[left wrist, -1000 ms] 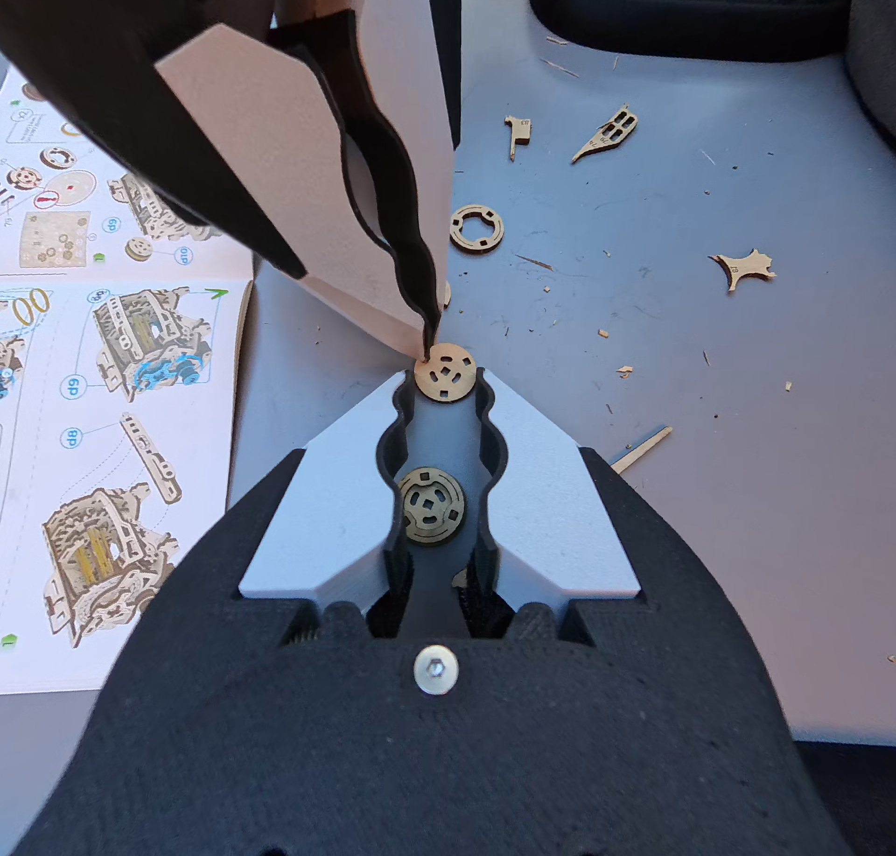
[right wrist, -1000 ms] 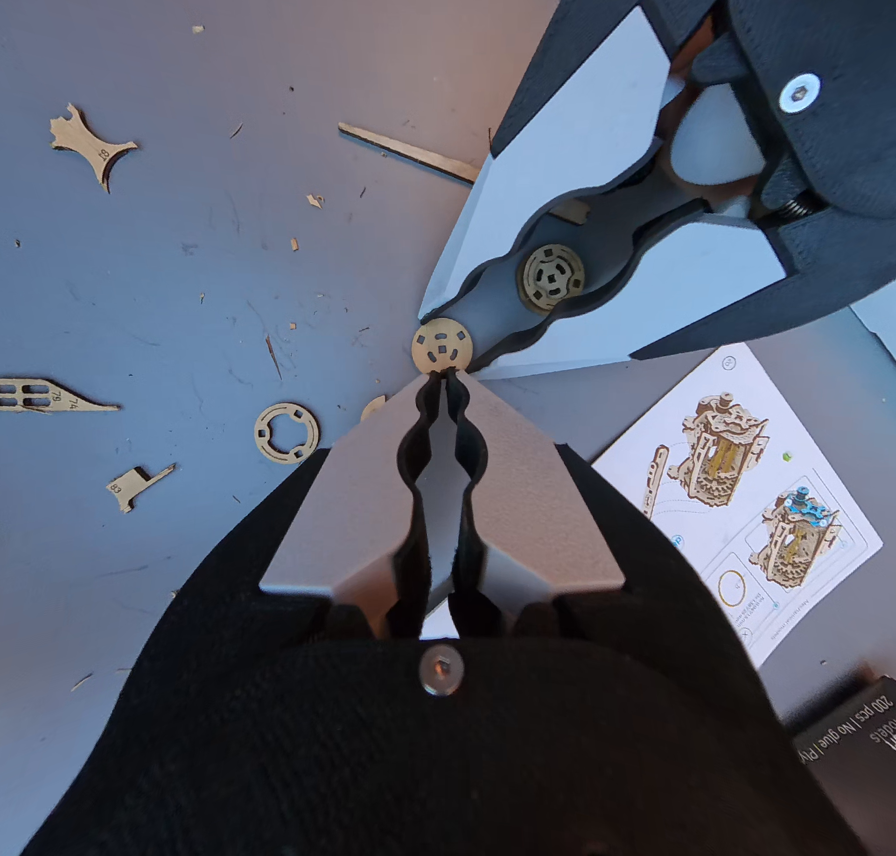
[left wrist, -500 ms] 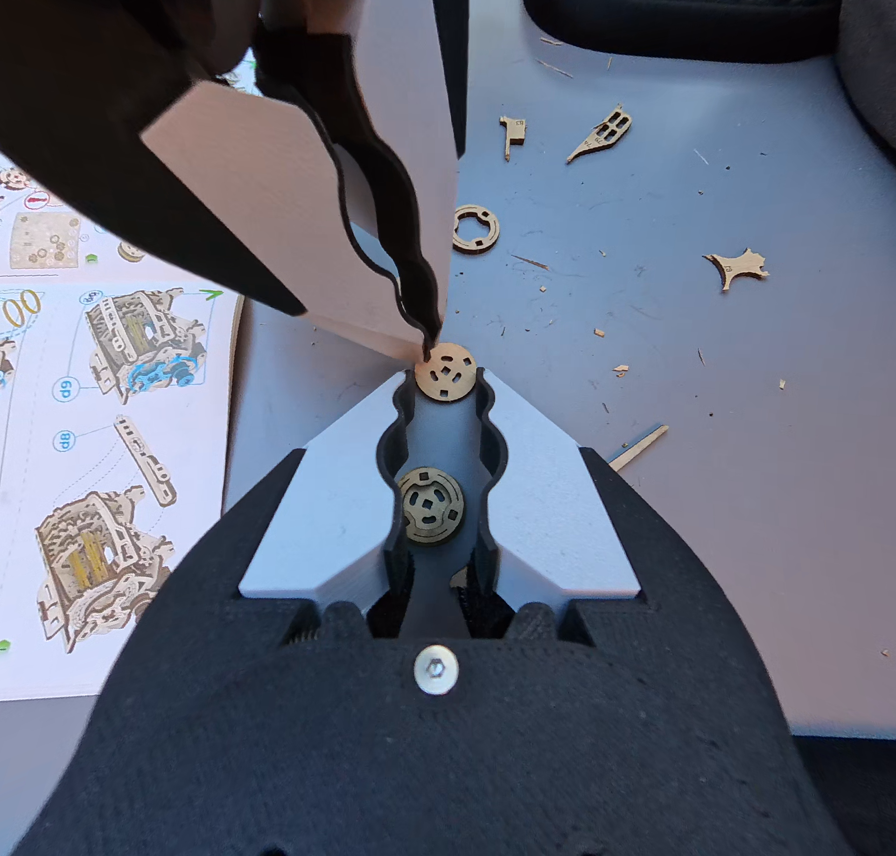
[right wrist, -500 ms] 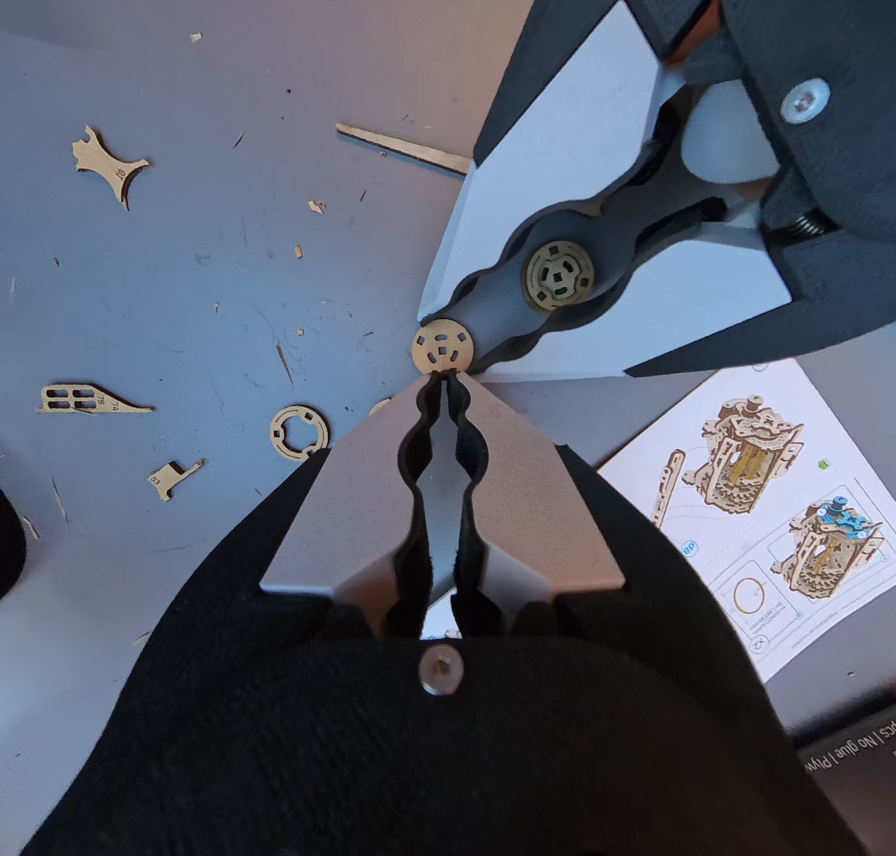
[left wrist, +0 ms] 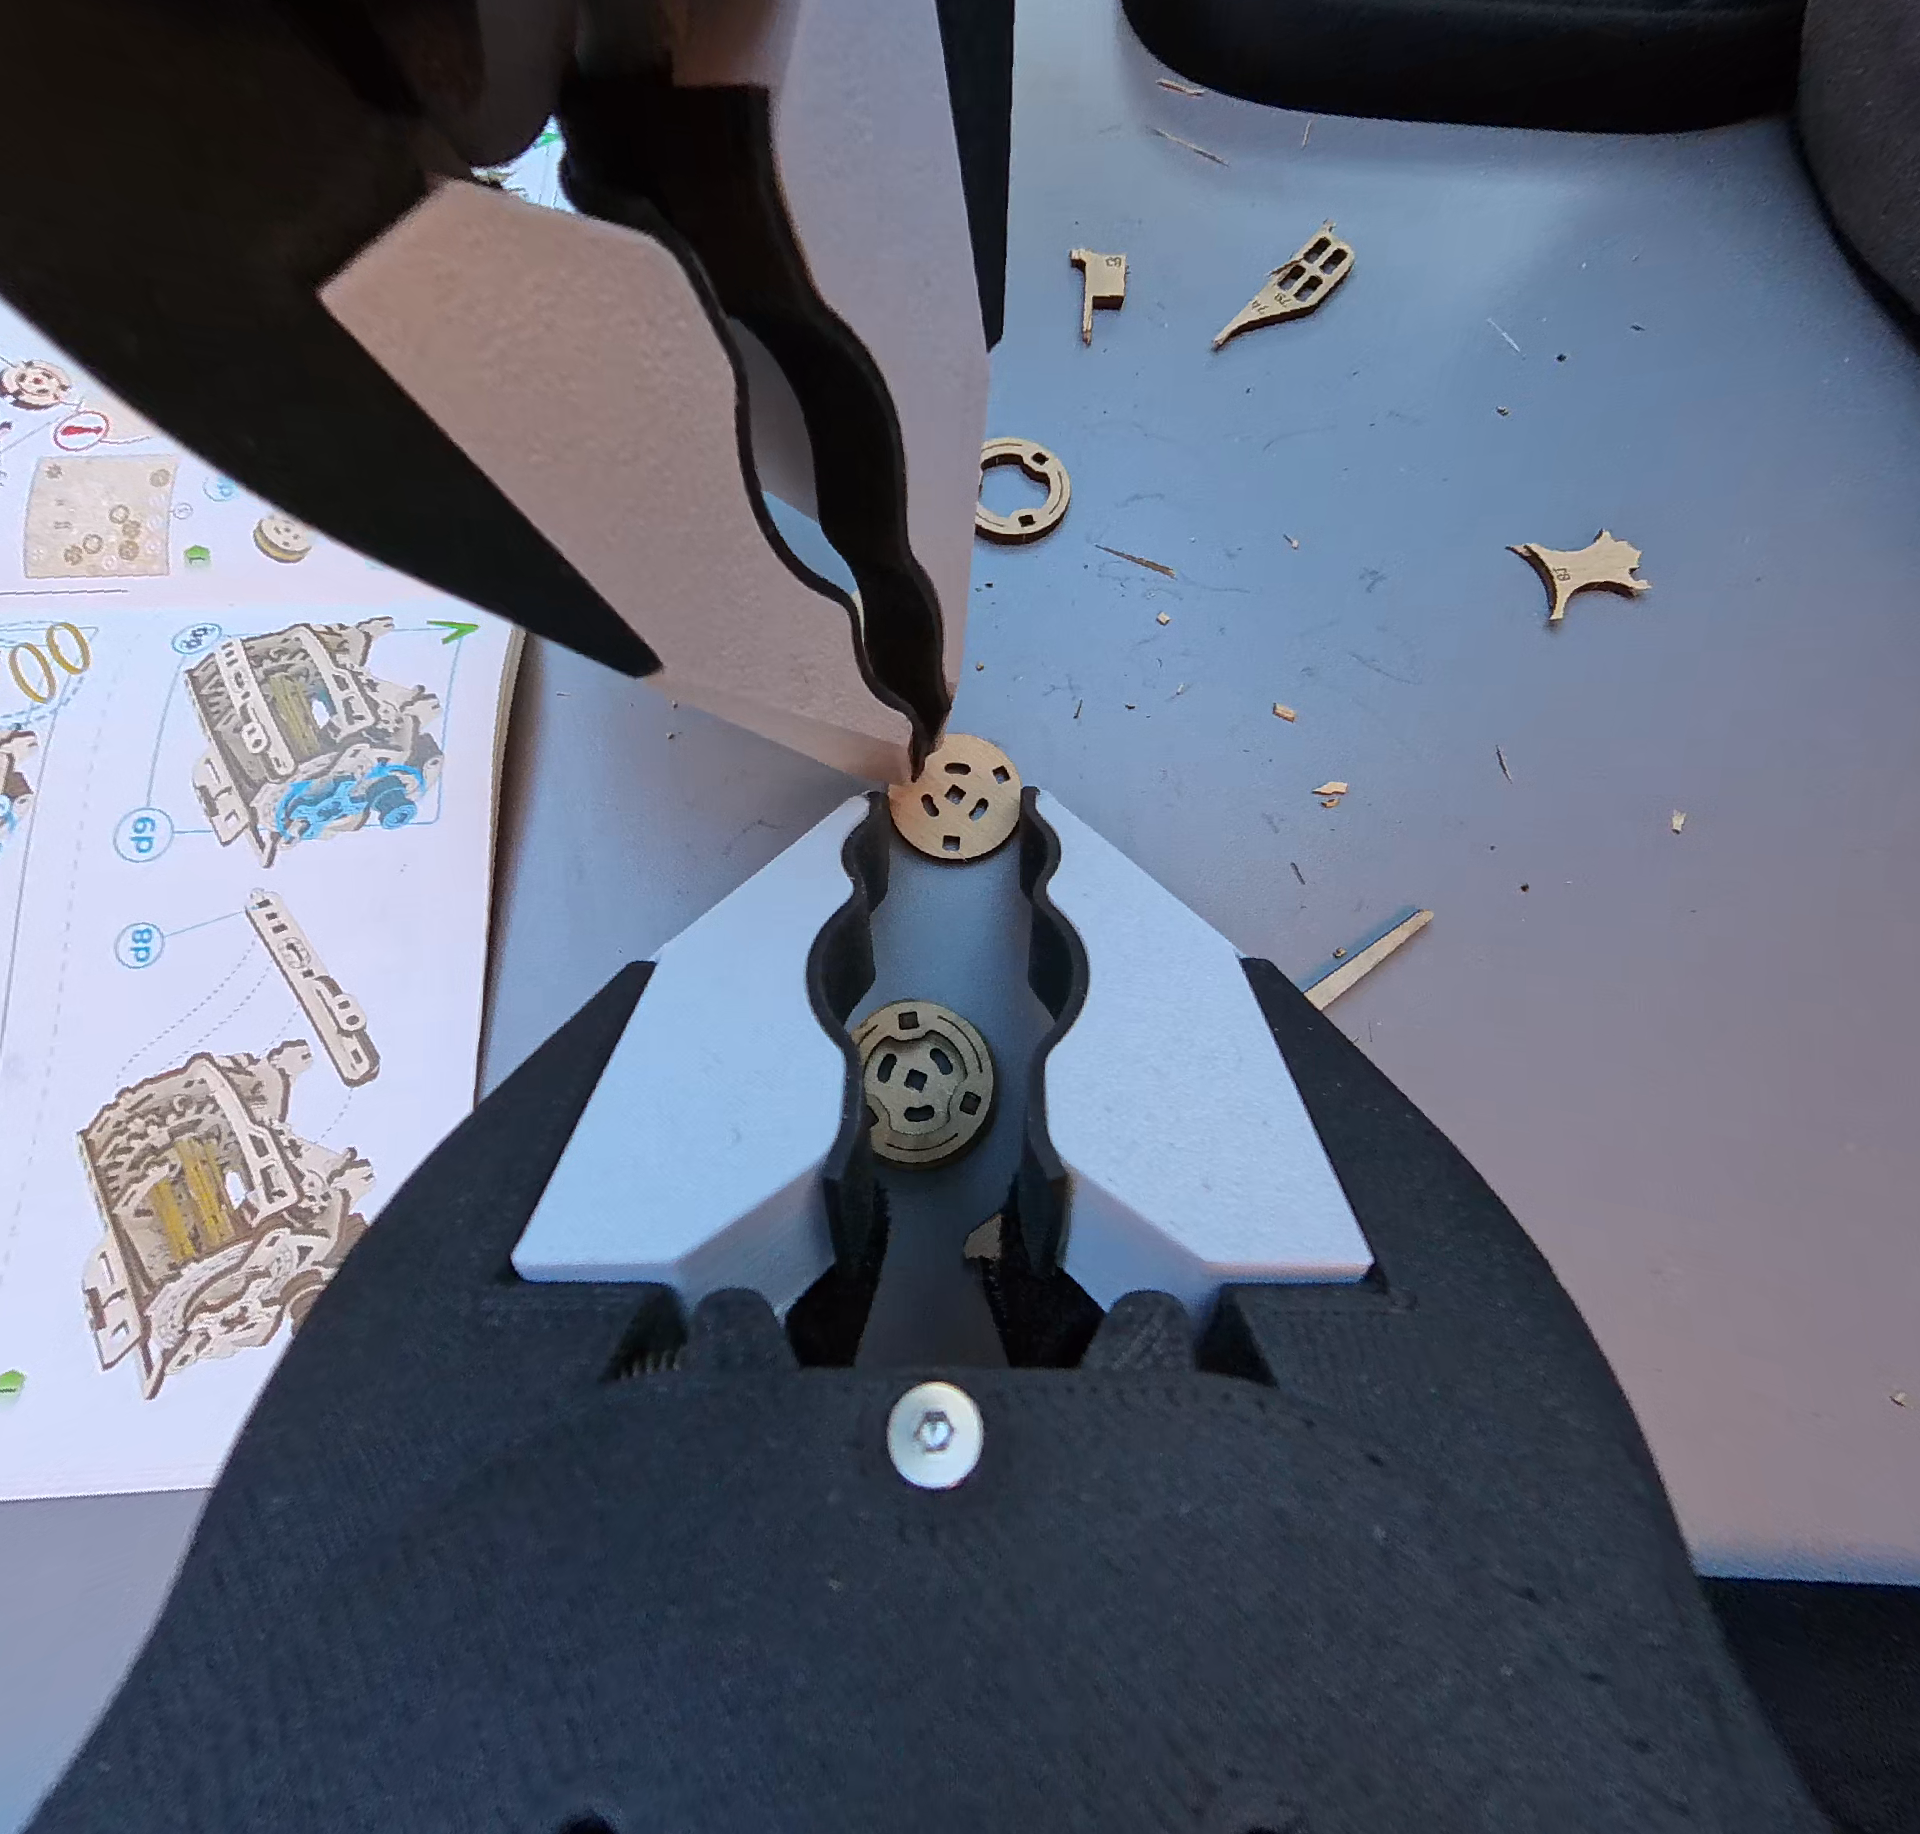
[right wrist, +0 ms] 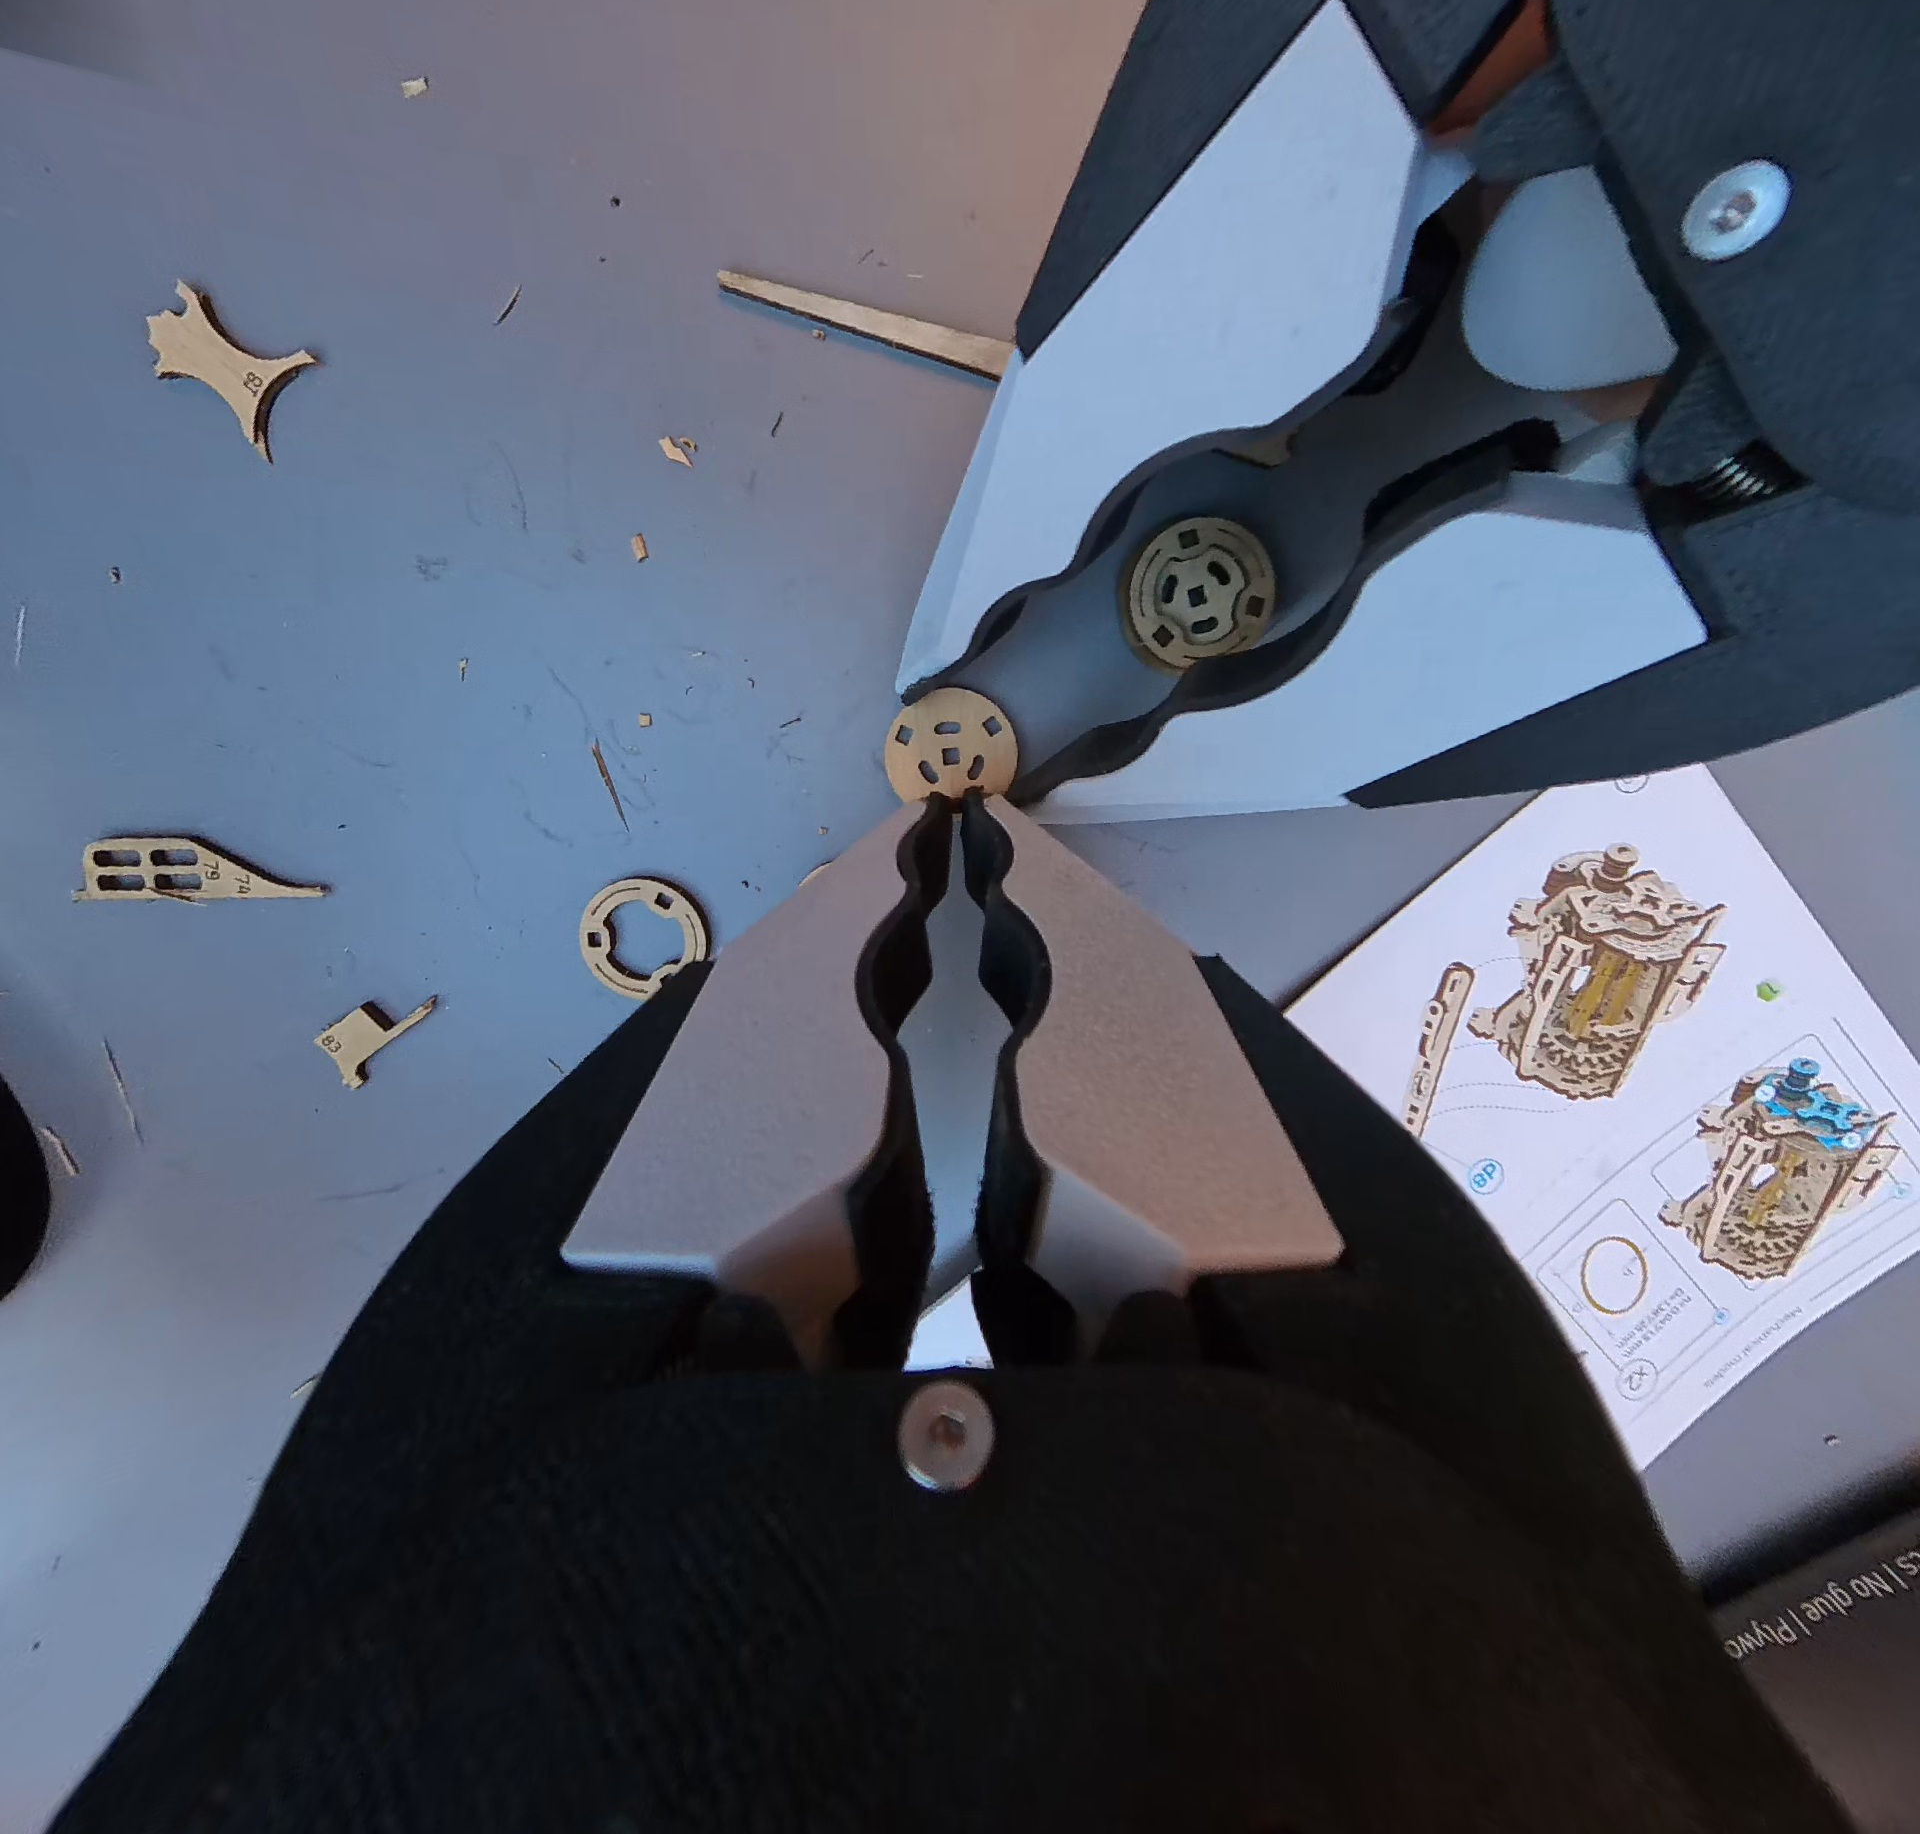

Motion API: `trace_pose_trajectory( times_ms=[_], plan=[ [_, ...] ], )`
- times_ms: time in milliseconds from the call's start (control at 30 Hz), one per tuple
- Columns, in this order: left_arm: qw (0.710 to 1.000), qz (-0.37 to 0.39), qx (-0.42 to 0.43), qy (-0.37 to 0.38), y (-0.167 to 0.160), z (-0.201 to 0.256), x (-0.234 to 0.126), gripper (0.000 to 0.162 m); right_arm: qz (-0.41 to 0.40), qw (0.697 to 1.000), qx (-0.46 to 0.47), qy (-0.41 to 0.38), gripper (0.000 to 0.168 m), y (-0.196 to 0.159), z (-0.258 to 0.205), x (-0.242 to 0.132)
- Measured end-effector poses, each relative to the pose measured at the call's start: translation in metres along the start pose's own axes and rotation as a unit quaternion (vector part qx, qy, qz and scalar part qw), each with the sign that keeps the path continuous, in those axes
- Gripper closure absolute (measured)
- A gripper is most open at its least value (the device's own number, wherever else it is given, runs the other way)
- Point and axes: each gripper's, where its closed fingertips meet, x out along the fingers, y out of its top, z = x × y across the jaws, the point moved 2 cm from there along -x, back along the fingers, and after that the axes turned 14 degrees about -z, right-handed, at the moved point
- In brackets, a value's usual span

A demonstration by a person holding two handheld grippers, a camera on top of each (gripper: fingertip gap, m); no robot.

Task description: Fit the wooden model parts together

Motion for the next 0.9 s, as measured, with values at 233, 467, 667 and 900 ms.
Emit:
trace_pose_trajectory(
  times_ms=[233,467,667,900],
  plan=[
    [1.0,0.0,0.0,0.001,0.0,0.0001,0.0,0.139,0.011,1.0,0.003,-0.018,0.167,-0.0008,-0.0007,0.0002],
    [1.0,0.0,0.001,0.002,-0.0001,0.0001,0.0,0.139,0.045,0.999,0.011,-0.018,0.167,-0.0017,-0.0007,0.0005],
    [1.0,0.0,0.0,0.002,0.0,0.0001,0.0,0.139,0.118,0.993,0.026,-0.017,0.167,-0.0033,-0.0007,0.0013],
    [1.0,0.0,0.001,0.002,0.0,0.0002,0.0,0.139,0.181,0.982,0.042,-0.02,0.167,-0.0046,-0.0011,0.0021]
  ],
)
